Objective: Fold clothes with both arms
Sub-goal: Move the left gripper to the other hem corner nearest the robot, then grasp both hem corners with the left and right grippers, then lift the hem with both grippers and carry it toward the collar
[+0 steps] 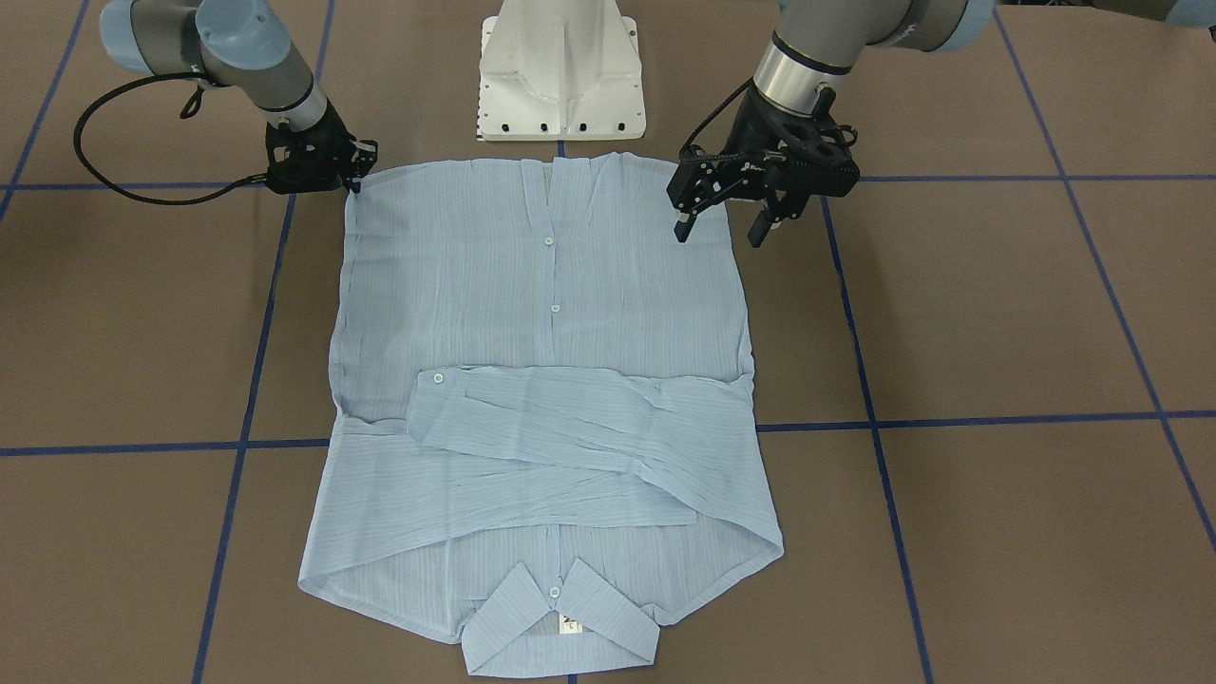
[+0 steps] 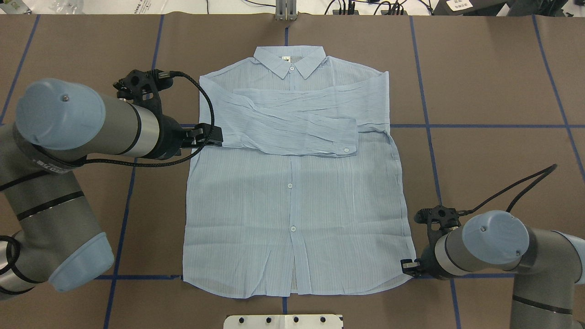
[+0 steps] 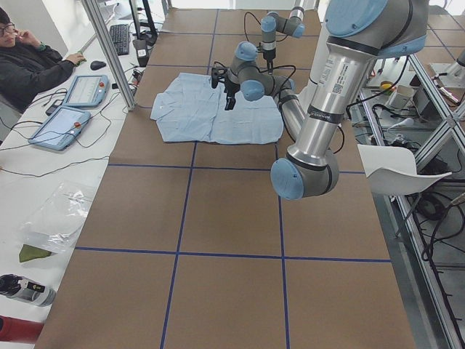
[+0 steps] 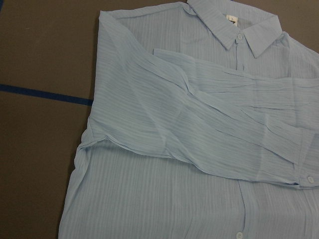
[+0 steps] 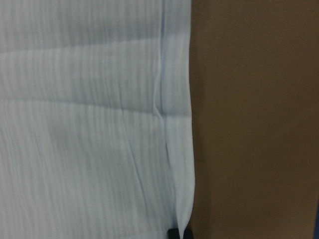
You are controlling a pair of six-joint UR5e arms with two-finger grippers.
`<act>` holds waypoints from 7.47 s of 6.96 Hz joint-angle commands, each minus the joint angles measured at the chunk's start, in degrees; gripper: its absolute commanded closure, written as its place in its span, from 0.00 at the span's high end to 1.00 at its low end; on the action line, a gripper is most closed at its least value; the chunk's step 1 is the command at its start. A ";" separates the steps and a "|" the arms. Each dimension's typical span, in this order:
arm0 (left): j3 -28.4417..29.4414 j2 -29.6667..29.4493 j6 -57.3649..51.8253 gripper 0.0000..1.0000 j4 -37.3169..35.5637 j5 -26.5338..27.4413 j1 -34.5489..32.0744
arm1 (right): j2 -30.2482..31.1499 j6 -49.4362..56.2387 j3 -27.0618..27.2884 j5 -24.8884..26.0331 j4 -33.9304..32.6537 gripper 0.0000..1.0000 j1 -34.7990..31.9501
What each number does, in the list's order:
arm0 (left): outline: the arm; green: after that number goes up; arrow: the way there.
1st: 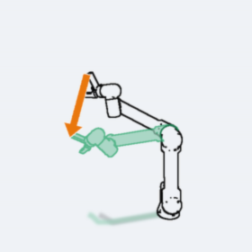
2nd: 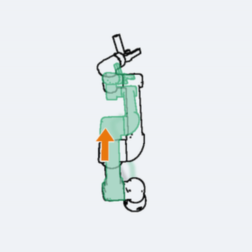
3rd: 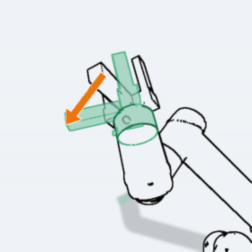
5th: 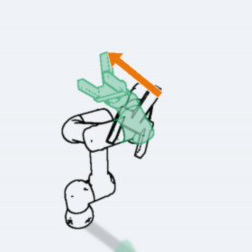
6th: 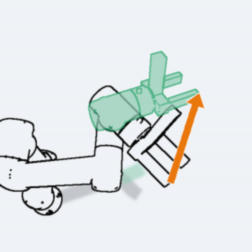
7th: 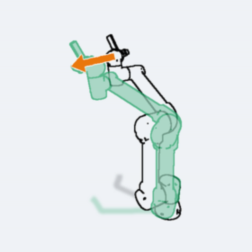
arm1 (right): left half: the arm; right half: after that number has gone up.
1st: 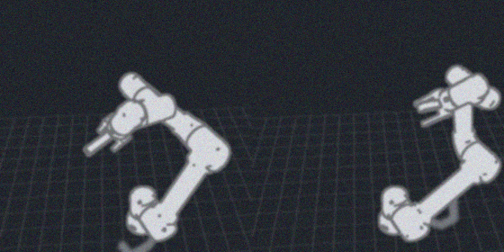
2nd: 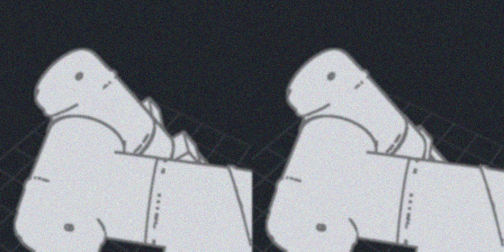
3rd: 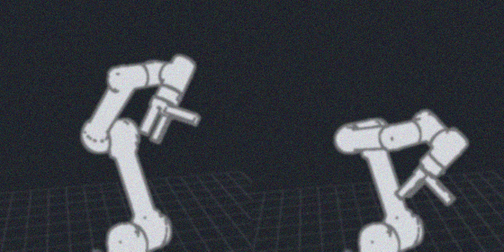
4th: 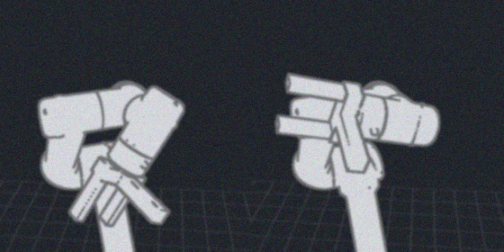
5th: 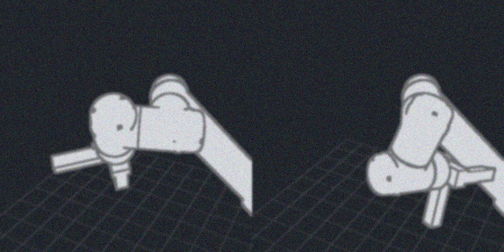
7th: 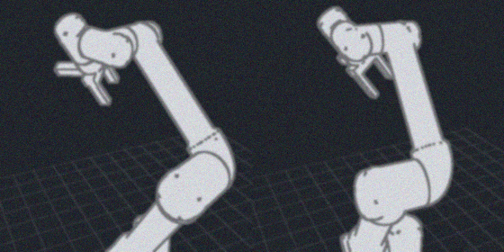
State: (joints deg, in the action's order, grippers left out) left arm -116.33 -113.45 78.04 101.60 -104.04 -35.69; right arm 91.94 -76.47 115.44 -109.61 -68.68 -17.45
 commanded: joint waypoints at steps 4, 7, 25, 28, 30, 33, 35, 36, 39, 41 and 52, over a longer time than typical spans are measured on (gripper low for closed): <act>-0.83 9.36 4.80 1.00 1.23 -0.02 4.54 | -0.53 -4.47 2.86 2.54 0.30 0.00 -1.01; -0.30 12.20 17.98 0.91 4.65 3.47 17.81 | -0.89 -4.39 3.47 2.65 0.30 0.00 -1.44; 1.37 13.78 19.96 0.09 3.95 5.69 23.30 | -0.80 -4.31 4.01 1.06 0.21 0.00 -3.46; -1.68 15.96 18.99 0.00 4.04 5.17 23.03 | -0.89 -3.96 4.01 -1.29 0.30 0.00 -6.08; -2.85 16.51 15.49 0.00 4.30 4.73 22.33 | -2.10 -3.60 4.18 -4.29 0.39 0.00 -9.25; -2.76 12.49 10.47 0.00 4.83 4.73 19.26 | -2.64 -3.52 4.09 -5.96 0.39 0.00 -10.58; -2.85 12.37 8.46 0.00 4.83 3.07 16.90 | -2.56 -3.43 4.09 -6.75 0.48 0.00 -12.33; -2.67 12.90 6.79 0.00 4.75 1.92 15.49 | -2.56 -3.25 4.09 -8.32 0.48 0.00 -13.73; -2.58 13.86 6.07 0.00 4.75 1.83 15.12 | -2.56 -2.99 4.09 -10.10 0.48 0.00 -15.94; -2.76 14.22 5.98 0.00 4.66 1.83 14.77 | -2.82 -2.99 3.83 -10.27 0.48 0.00 -16.21; 4.94 0.19 -4.21 0.00 5.27 -11.09 -10.88 | -23.18 -2.11 -12.40 -21.16 0.04 0.00 -37.55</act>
State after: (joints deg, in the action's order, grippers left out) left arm -115.02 -109.25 74.20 106.60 -114.73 -44.32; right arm 72.42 -78.64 107.19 -129.86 -68.76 -52.70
